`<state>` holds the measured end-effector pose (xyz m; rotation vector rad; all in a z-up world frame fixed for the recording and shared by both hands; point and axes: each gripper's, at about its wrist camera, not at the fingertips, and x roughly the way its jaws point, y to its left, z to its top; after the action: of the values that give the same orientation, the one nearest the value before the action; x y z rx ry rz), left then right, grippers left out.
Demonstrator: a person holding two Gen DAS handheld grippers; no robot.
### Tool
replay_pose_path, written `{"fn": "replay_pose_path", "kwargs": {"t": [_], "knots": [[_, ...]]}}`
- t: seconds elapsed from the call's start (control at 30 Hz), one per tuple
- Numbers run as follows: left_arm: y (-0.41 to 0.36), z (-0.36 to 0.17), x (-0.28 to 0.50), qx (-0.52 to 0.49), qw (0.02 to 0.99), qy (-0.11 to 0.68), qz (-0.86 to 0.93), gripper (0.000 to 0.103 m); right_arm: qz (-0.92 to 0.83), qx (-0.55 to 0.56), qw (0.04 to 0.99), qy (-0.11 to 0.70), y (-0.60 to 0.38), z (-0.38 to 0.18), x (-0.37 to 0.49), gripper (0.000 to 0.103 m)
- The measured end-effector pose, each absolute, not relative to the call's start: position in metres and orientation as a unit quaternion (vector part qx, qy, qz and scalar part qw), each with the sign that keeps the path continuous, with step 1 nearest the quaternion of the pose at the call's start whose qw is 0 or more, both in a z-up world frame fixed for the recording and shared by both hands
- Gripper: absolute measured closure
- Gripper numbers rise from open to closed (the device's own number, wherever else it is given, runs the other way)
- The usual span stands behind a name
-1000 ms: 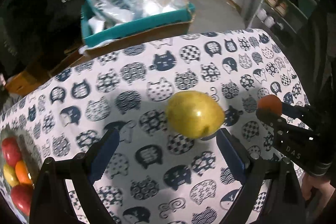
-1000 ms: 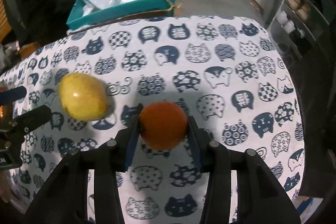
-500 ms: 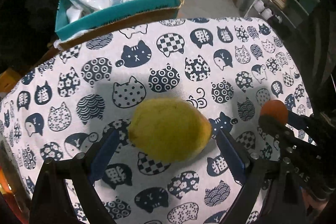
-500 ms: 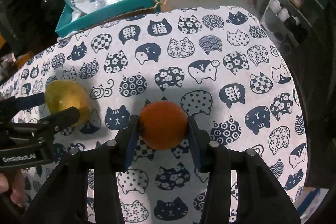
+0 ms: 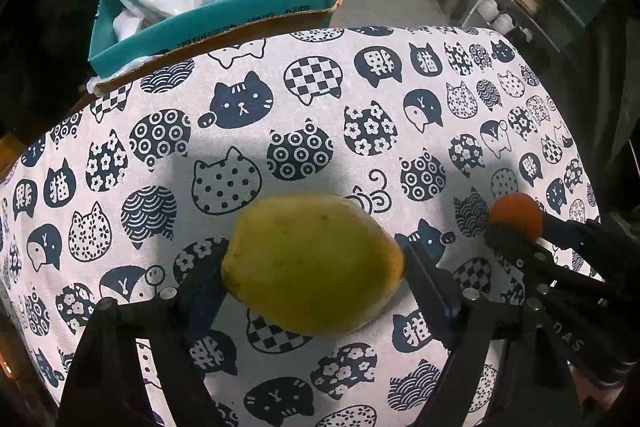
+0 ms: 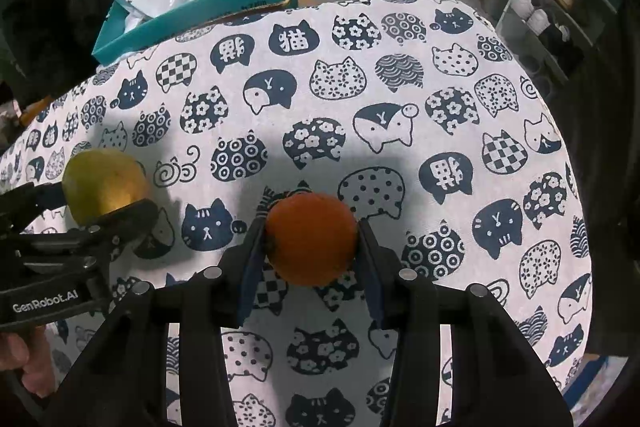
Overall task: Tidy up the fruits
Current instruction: 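Close the right tool on the small tangerine while the left tool closes on the pear, then lift the pear with the left tool while the right tool carries the tangerine toward the bowl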
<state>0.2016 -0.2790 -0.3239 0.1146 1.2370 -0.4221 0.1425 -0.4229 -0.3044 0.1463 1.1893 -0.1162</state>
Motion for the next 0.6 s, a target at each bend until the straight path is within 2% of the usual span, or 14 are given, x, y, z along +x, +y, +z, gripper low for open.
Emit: {"fn": "replay_pose_path", "kwargs": {"t": [0.27,0.6], "knots": [[-0.264,-0.317,0.194,0.046,0.803,0.565,-0.181,0.018,-0.05,0.062,0.831,0.551,-0.415,-0.297,0.143,0.059],[-0.246,-0.279,0.178,0.051,0.827,0.531,-0.176,0.018,-0.036,0.039,0.845,0.533,-0.398,-0.274,0.139,0.06]]}}
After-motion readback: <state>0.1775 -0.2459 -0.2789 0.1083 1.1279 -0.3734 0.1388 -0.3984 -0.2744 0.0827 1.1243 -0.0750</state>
